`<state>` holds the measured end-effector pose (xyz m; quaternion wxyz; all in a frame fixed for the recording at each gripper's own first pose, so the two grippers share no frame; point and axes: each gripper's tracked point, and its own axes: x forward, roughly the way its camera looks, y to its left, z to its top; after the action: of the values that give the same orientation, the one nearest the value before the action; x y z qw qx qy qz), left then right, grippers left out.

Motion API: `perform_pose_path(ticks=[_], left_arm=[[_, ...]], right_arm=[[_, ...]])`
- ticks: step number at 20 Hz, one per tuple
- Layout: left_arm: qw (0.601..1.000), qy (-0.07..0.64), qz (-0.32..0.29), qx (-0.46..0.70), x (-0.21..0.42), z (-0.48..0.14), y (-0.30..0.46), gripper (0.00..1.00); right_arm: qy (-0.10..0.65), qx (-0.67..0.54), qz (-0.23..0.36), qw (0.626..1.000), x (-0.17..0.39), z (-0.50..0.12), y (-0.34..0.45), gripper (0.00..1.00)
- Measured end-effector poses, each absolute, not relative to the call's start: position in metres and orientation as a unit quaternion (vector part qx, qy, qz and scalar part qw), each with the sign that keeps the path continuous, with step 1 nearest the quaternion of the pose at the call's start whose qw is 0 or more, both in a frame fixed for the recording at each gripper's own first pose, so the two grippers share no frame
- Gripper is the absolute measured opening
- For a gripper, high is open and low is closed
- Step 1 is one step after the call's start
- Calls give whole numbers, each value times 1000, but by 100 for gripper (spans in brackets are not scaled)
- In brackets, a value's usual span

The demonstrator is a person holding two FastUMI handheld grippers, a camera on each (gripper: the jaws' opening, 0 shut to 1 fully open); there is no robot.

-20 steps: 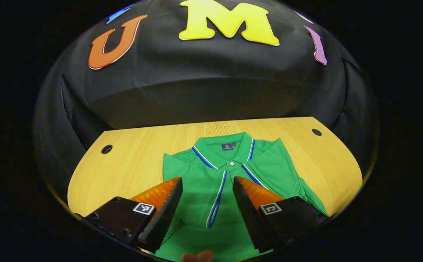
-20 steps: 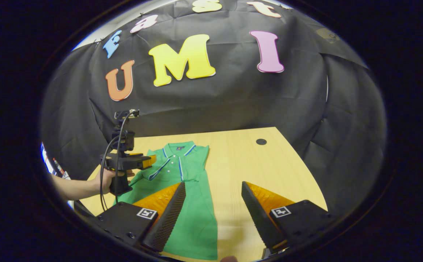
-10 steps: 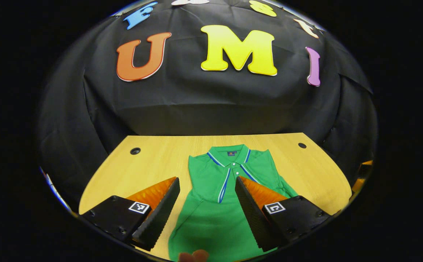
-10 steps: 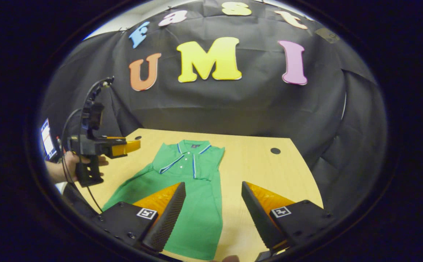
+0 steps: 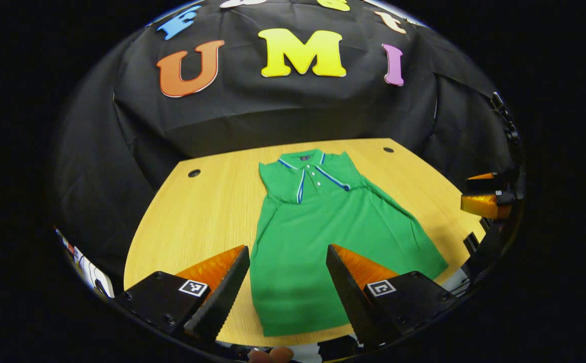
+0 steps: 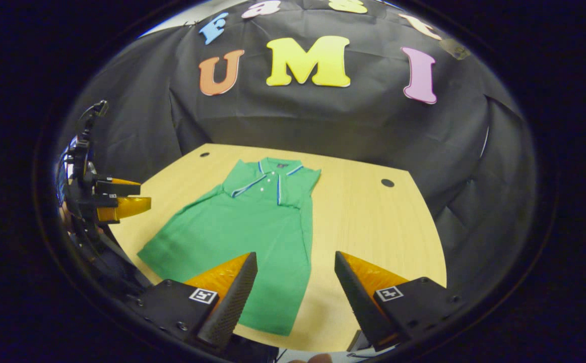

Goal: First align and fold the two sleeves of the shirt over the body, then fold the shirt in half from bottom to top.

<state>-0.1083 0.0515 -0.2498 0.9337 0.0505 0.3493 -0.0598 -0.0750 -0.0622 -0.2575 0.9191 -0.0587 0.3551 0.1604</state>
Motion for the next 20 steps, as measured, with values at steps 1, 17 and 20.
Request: perform_pose_path(ticks=[1, 17, 20], left_arm=[[927, 364, -74, 48, -124, -260, 48, 99], [875, 477, -62, 51, -197, -375, 92, 99], [874, 478, -66, 53, -197, -376, 90, 99]], right_arm=[[368, -68, 165, 912, -86, -267, -64, 98], [500, -109, 169, 842, -165, -393, -73, 98], [509, -105, 174, 836, -165, -403, -68, 93]])
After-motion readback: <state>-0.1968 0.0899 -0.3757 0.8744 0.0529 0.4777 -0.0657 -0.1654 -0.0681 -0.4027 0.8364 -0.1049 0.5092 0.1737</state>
